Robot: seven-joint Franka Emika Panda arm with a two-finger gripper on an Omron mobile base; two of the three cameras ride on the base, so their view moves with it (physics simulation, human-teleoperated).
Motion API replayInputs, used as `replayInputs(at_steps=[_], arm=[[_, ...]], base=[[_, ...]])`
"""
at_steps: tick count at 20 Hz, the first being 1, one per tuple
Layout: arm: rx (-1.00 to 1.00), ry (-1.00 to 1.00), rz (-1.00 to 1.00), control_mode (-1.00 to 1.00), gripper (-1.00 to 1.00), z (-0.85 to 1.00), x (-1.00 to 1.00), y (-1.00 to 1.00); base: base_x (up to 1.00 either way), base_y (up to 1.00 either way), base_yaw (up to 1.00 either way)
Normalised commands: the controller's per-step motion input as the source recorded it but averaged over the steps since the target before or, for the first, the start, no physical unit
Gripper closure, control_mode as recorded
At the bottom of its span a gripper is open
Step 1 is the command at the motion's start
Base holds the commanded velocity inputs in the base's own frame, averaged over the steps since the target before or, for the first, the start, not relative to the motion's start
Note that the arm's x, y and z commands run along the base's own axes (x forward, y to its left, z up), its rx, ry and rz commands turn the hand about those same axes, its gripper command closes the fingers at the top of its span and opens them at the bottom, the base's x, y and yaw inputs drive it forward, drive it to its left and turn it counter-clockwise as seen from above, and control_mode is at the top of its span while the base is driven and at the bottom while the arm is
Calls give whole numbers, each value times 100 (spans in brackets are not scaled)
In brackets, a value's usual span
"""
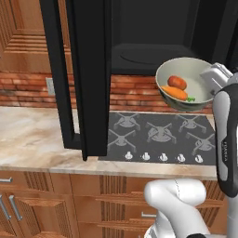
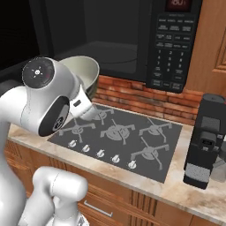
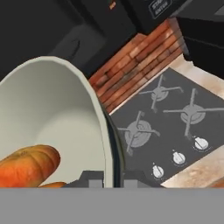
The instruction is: Place the bowl containing the squash and carrot in the microwave. Close the microwave door and press the start button to microwave the meal.
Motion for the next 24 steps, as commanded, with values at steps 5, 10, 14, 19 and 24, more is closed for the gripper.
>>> replayInputs(at_steps=[5, 10, 14, 19, 24], arm=[[20, 1, -19, -100, 100, 60, 0, 2], [17, -2, -10, -100, 100, 19, 8, 0], [7, -5, -2, -100, 100, -1, 32, 2], [3, -10, -3, -100, 100, 0, 44, 12], [1, -8, -6, -100, 100, 0, 45, 8]], base=[[0, 0, 0], [0, 0, 0], [0, 0, 0], [0, 0, 0], [0, 0, 0]])
